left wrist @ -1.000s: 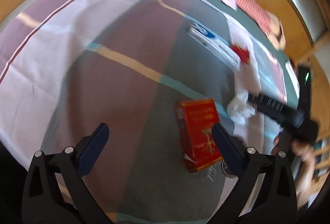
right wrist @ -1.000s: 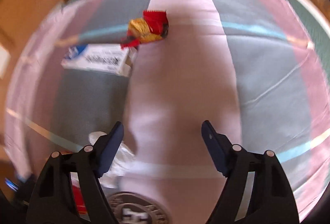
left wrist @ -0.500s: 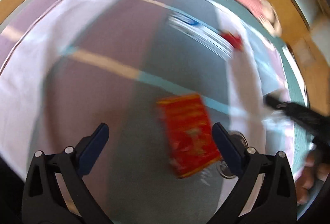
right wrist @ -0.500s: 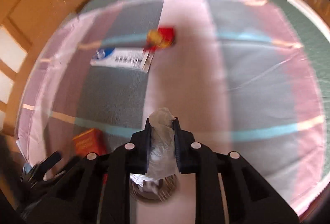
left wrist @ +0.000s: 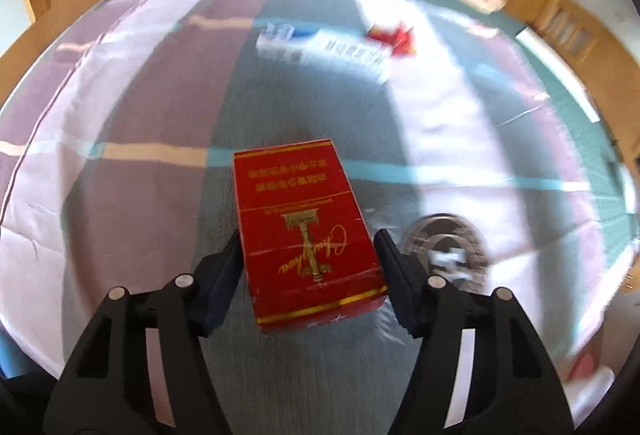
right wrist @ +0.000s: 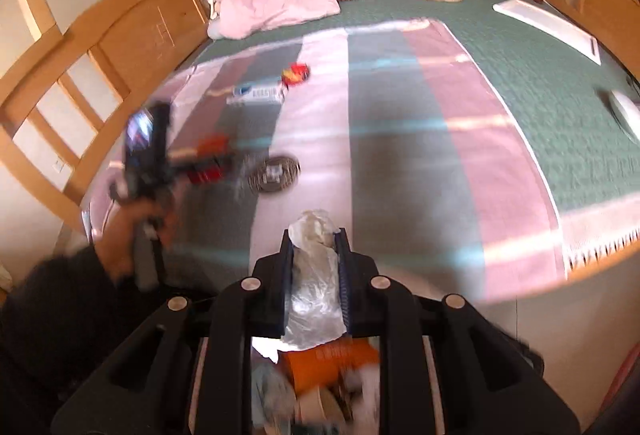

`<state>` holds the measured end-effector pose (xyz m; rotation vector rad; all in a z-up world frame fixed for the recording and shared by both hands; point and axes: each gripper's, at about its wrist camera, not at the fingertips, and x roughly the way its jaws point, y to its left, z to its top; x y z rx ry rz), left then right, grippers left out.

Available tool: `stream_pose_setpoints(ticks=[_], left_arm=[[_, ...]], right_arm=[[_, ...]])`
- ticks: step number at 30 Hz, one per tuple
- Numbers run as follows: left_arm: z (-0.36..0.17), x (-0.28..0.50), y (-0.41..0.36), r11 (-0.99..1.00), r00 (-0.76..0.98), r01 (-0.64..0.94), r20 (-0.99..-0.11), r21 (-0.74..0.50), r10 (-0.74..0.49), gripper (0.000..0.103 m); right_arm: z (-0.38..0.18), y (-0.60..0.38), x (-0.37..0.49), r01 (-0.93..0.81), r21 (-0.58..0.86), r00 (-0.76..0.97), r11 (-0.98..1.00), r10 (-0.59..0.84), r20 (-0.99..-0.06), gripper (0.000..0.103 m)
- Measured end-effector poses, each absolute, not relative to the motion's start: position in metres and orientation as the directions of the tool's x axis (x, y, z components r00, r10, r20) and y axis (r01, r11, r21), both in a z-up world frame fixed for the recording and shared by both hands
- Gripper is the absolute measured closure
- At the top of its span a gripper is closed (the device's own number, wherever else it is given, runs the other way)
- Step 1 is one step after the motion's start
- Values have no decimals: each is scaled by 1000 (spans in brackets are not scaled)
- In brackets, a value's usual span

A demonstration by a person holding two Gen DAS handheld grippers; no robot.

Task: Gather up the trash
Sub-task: 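Lower the red box and wrapper into the basket and open both tools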

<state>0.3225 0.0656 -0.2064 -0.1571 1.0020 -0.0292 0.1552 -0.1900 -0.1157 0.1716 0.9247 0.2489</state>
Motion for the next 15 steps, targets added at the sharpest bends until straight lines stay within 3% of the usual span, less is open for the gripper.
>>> stream_pose_setpoints(ticks=[3,5,7,10,15], left_arm=[[-172,287,63,979,609,42,-772,-201,-185,39],[-155,260,55,964,626,111,-736,-244,-258,39],[-145,233,42,938,608,194,-715,-287,-344,39],[-135,201,16,892,554,310,-700,-329,-451,39],[-135,164,-39,722,323,555,-693,-412,-644,38]], right_arm=[[-140,-195,131,-110,266,520,958,283,-806,79],[-155,-199,120,-84,263,482,961,270,-834,71],[-156,-208,101,-50,284,491,957,271,-828,52],[-137,-231,88,4,320,578,947,259,-774,40],[-102,-255,80,51,310,687,949,192,-701,36]])
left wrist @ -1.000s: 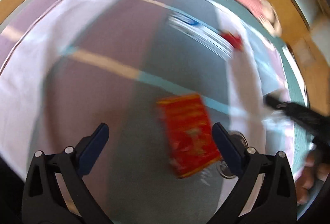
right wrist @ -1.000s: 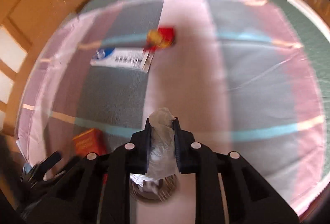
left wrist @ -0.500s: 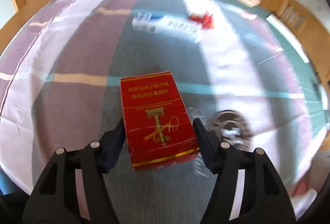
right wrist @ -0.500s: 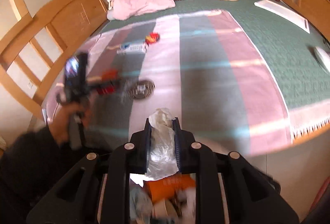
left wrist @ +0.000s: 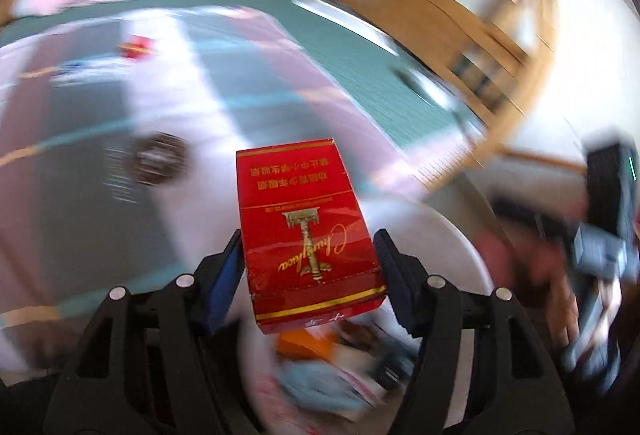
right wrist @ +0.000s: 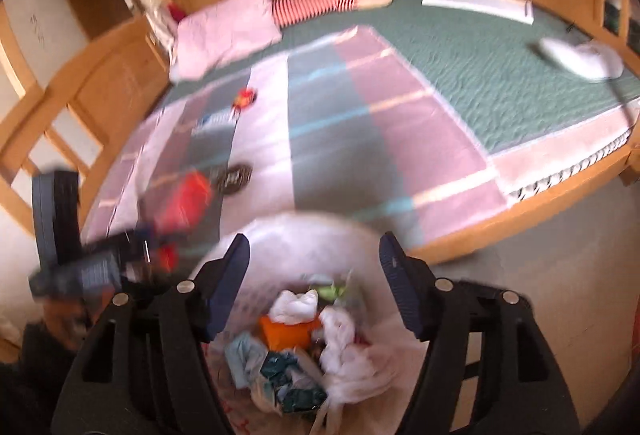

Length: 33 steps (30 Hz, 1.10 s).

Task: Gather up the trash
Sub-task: 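Lower the red box and wrapper into the basket and open both tools, then grasp the white-and-blue ointment box with the left tool while the right tool grasps the red snack wrapper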

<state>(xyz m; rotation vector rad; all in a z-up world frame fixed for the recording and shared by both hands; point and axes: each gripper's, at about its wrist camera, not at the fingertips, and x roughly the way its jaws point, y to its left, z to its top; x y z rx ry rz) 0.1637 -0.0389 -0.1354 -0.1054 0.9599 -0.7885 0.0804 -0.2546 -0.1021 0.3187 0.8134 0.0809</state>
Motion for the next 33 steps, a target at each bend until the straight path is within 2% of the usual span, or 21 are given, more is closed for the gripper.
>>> stream_pose_setpoints(ticks=[1,3,4,5,8,10,13,15,16,18,21,24,27,30,33], left_arm=[[-136,159,-47,689,283,592,-692,-418,-664,36],[-138,150,-62,617,203,653,-683,-439,-702,23],[-139,149,-66,597,181,665,-679,-449,-712,10],[-139,149,-67,593,180,666,-674,-453,-716,8],[-142,168,-55,650,245,617,-677,-443,-694,8],[-145,195,-37,759,356,511,-704,-403,-614,8],[-155,255,4,932,479,193,-799,-308,-363,8],[-165,294,51,957,493,-109,-851,-268,-182,8],[-168,308,78,924,515,-230,-844,-304,-150,8],[-173,320,119,860,575,-367,-813,-356,-91,8],[-190,320,158,786,539,-541,-841,-300,50,8],[-198,313,174,708,557,-594,-831,-383,18,8],[-197,314,177,712,539,-612,-840,-344,57,8],[-200,306,188,652,558,-638,-829,-410,26,8],[-199,304,196,622,565,-665,-823,-414,56,8]], right_arm=[[-97,-257,81,55,305,700,951,182,-691,35],[-92,-261,85,65,300,710,952,167,-684,34],[-90,-263,89,70,300,712,952,163,-683,33],[-88,-264,93,70,298,713,952,161,-683,32],[-85,-260,111,60,276,714,959,152,-683,28],[-82,-252,131,33,247,710,968,151,-688,28],[-80,-228,177,-30,203,699,979,166,-696,28],[-81,-210,214,-79,194,691,978,194,-696,26],[-83,-198,238,-101,192,686,976,208,-697,24],[-90,-176,283,-144,205,668,968,248,-702,22],[-113,-137,362,-189,244,609,951,309,-731,21],[-140,-104,442,-180,247,571,952,305,-762,21],[-171,-82,514,-120,250,551,961,274,-788,21],[-207,-67,569,-32,252,498,967,234,-835,21],[-238,-59,599,48,241,448,969,195,-872,22]])
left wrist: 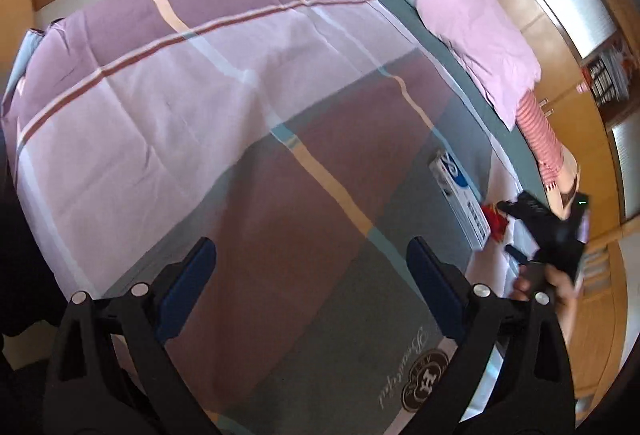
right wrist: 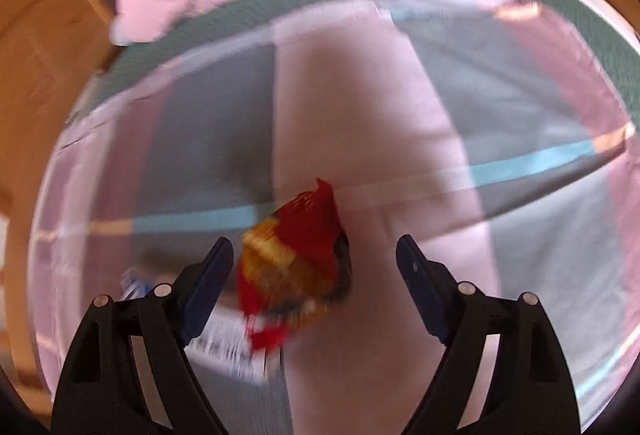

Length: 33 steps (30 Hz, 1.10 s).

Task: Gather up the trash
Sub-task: 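Grasp the white-and-blue ointment box with the left tool while the right tool grasps the red snack wrapper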

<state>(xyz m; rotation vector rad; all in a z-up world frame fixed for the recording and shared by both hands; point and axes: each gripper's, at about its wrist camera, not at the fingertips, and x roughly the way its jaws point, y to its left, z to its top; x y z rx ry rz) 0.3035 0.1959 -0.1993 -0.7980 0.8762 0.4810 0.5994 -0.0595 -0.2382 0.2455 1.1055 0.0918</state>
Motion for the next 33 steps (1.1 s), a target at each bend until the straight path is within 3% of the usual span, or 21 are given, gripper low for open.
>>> stream_pose_setpoints(ticks=[2,4,7,14,18,27,28,33], left_arm=[[-199,301,200,610,569,-678,-818,-411,81,7],[-199,298,206,590,568,-695,-816,-410,102,7],[-204,293,215,544,556,-729,-823,-415,117,7],[-215,297,223,521,519,-755,-849,-397,104,6],[-223,330,215,609,485,-710,-873,-353,60,5],[-229,426,164,899,459,-404,-888,-168,41,5],[-235,432,159,914,448,-379,-893,-148,41,6],[-246,440,137,956,448,-289,-889,-45,94,40]], right_arm=[[-247,-47,603,33,222,449,975,184,-874,31],[-246,-29,598,-52,209,448,976,210,-869,53],[-243,-4,576,-204,211,396,956,277,-875,62],[-238,21,477,-400,339,141,851,423,-895,65],[-207,-20,434,-330,318,211,889,398,-893,65],[-114,-126,295,-267,312,433,912,403,-807,65],[-109,-135,277,-260,306,458,916,396,-796,65],[-107,-164,212,-183,322,527,929,369,-766,65]])
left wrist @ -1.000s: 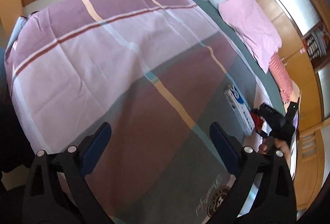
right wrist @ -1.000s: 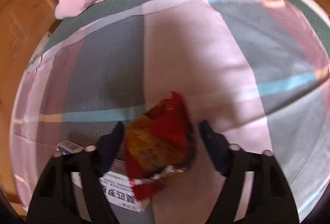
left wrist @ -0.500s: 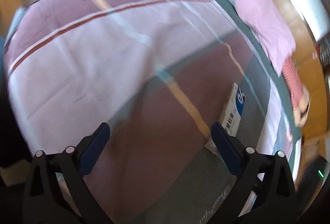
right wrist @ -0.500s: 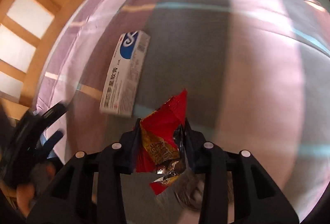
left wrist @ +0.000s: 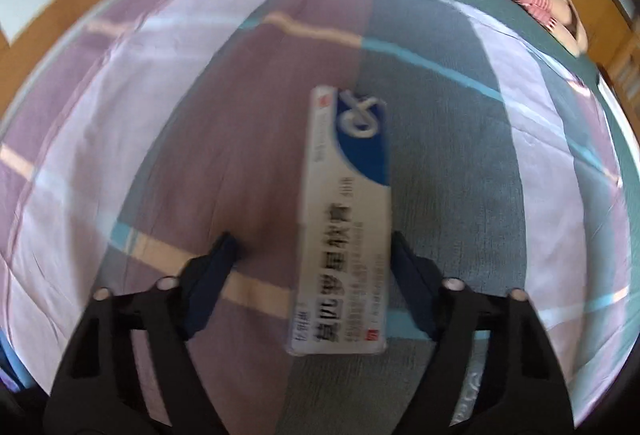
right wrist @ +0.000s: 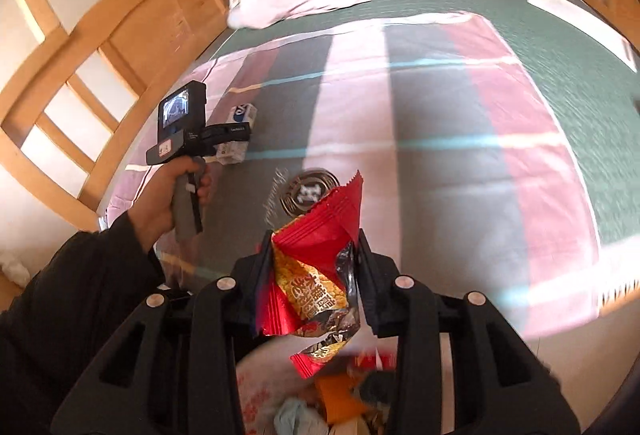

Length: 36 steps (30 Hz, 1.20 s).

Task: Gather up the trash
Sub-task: 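Grasp the white-and-blue ointment box with the left tool while the right tool grasps the red snack wrapper, then carry both items over the basket and open both tools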

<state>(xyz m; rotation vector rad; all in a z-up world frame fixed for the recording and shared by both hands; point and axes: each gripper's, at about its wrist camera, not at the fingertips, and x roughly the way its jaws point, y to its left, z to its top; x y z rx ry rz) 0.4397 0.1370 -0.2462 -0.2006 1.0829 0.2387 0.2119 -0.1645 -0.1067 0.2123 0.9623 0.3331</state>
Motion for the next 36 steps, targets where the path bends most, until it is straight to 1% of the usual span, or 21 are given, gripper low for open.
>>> stream_pose_setpoints(ticks=[1,2,5,8,10,13,17,24,27,30,32,34,35,36], left_arm=[[-246,439,134,961,454,-274,-886,-41,91,55],[-244,437,132,963,464,-267,-882,-45,87,63],[-237,429,124,969,491,-241,-868,-51,76,63],[-214,404,112,979,571,-196,-818,-54,70,63],[-194,383,106,982,613,-173,-789,-77,46,63],[-151,328,90,988,682,-120,-731,-96,11,63],[-111,245,62,995,726,-8,-685,-99,-62,63],[-91,139,14,985,718,158,-676,-72,-165,63],[-89,109,3,975,700,203,-683,-90,-209,63],[-85,87,-6,970,702,229,-676,-84,-224,63],[-84,76,-12,963,695,254,-676,-88,-245,63],[-85,69,-18,958,688,273,-679,-87,-258,63],[-85,67,-21,957,687,279,-679,-84,-260,63],[-85,63,-25,954,684,288,-679,-82,-265,63]], right_arm=[[-109,-167,203,-168,330,534,929,367,-761,65],[-111,-166,196,-155,337,542,929,365,-757,65],[-115,-177,177,-126,368,556,921,373,-743,65],[-114,-184,161,-102,368,571,924,357,-739,65],[-112,-186,149,-93,359,587,929,342,-734,65],[-109,-191,130,-79,353,610,932,325,-723,65],[-105,-198,104,-55,334,645,941,289,-707,65],[-82,-202,54,-58,266,723,962,224,-653,65],[-81,-207,40,-42,233,736,972,187,-651,65],[-88,-212,32,-17,222,729,975,164,-665,65],[-94,-211,31,-4,201,716,980,143,-683,61],[-100,-211,28,3,186,702,982,131,-700,51],[-101,-212,27,9,185,703,983,126,-700,49],[-101,-215,25,16,190,708,982,123,-695,44]])
